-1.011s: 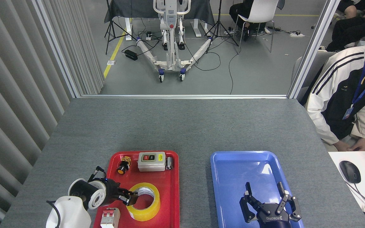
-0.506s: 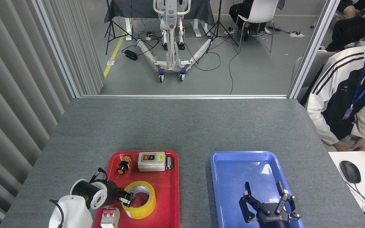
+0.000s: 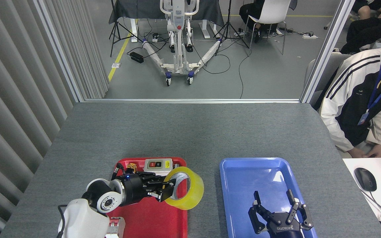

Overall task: Place and move tape with both arms
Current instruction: 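Lift the tape roll and carry it toward the right gripper over the blue tray, then grasp the tape roll with the right gripper and release the left gripper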

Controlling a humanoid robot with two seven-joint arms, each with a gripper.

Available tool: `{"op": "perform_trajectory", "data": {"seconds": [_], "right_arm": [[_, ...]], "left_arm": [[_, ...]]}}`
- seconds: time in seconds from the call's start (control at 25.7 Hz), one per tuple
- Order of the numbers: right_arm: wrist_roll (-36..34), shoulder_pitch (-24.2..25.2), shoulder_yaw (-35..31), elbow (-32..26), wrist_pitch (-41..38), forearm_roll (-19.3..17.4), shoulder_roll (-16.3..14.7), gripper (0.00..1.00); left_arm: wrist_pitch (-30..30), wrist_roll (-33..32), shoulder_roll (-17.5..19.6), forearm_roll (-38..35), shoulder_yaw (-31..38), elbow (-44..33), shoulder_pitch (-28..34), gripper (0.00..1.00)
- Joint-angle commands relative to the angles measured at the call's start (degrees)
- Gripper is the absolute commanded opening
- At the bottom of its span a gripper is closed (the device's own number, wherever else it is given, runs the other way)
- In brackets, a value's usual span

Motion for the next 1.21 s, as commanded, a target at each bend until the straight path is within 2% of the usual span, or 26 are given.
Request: {"op": "perform_trajectory", "data": {"seconds": [0.0,0.12,0.23,0.35,0.47,0.58,0.74,0.82,0.97,1.09,1.17], "right_arm": [[0.3,0.0,-0.1,0.1,-0.2,0.0,-0.1,1.00],[0.2,0.0,-0.3,0.2,-1.0,0.0,-0.3,1.00],[-0.2,0.3,-2.2,0.0,-5.9,0.1,-1.0,1.00],[-2.4,2.2,-5.1,-0.2,-16.7,0.2,-1.4,1.00],[-8.3,2.6,-7.5,-0.2,-30.6,0.3,-3.8,1.00],[-9.2,2.5,-7.5,-0.7,-38.4,0.3,-4.7,1.00],[-9.2,2.1,-6.8,-2.3,-45.2,0.3,-5.7,1.00],[-9.0,1.8,-4.8,-2.6,-46.0,0.5,-5.7,1.00],[-9.0,1.5,-0.8,-2.6,-46.0,4.3,-4.6,0.98],[-9.0,1.6,0.0,-2.5,-46.0,5.4,-3.4,0.81],[-8.9,1.7,0.2,-2.5,-46.0,6.1,-3.1,0.55]], "left_arm": [[-6.0,7.5,-0.6,8.9,-3.9,1.0,-0.3,0.00],[-8.2,13.4,-1.1,9.5,-5.6,2.6,0.3,0.00],[-8.2,16.0,-1.8,9.5,-6.1,2.7,0.7,0.00],[-8.2,15.9,-1.8,9.5,-6.1,2.8,0.7,0.00],[-8.2,16.0,-2.3,9.4,-6.4,3.4,0.8,0.00],[-8.2,15.9,-3.2,8.9,-7.6,4.5,0.8,0.00],[-8.2,15.9,-3.3,8.8,-8.1,4.8,0.9,0.00],[-8.2,16.0,-3.5,8.8,-8.4,4.8,1.1,0.00],[-8.2,16.2,-5.1,8.8,-9.0,4.7,2.4,0.00],[-8.2,16.2,-5.3,8.8,-9.9,4.7,2.5,0.00],[-8.2,16.1,-5.3,8.9,-10.1,4.7,2.5,0.00]]}}
